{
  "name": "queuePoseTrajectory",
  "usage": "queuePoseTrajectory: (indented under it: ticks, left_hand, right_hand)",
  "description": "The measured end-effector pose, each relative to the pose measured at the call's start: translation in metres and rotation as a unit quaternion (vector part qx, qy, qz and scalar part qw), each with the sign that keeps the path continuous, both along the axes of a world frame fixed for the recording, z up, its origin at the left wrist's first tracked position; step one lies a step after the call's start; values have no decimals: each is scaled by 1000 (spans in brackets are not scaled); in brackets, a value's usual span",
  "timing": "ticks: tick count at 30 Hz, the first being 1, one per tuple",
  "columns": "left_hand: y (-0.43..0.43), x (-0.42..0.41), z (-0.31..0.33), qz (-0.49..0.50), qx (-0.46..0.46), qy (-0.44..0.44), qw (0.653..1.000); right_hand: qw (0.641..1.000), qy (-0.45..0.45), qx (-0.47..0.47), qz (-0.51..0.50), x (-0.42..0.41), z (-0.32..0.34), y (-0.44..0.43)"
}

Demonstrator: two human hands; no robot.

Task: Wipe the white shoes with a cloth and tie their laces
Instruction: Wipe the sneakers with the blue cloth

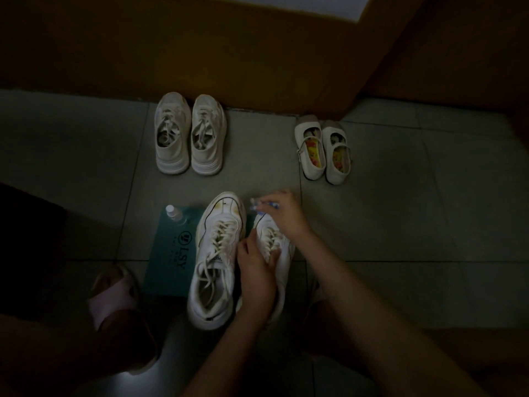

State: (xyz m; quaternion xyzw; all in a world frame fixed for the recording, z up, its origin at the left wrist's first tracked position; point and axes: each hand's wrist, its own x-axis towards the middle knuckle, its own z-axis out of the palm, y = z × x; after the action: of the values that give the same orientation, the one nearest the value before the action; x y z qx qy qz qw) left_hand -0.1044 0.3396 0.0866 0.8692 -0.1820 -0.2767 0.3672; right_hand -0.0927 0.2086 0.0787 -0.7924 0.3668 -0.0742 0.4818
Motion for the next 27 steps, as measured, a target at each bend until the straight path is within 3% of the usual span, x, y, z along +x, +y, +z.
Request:
queuePoseTrajectory:
  ticks: [2, 4, 9, 15, 27]
  left_hand:
    - [0, 0, 1, 2, -1, 3, 1000]
    - [0, -1, 1, 2, 0, 5, 1000]
    - [0, 0, 0, 11, -9, 13, 1000]
    - [0, 1, -2, 10, -7, 2, 1000]
    - [3, -2, -2, 7, -31, -13, 999]
  right_hand:
    - [995, 31, -65, 64, 0, -8, 0]
    - [993, 23, -97, 61, -4, -9, -6]
    - [995, -1, -75, -72, -15, -10, -11]
    - [968, -44, -32, -243, -31, -21, 19]
    - [924, -62, 34, -376, -68, -16, 73]
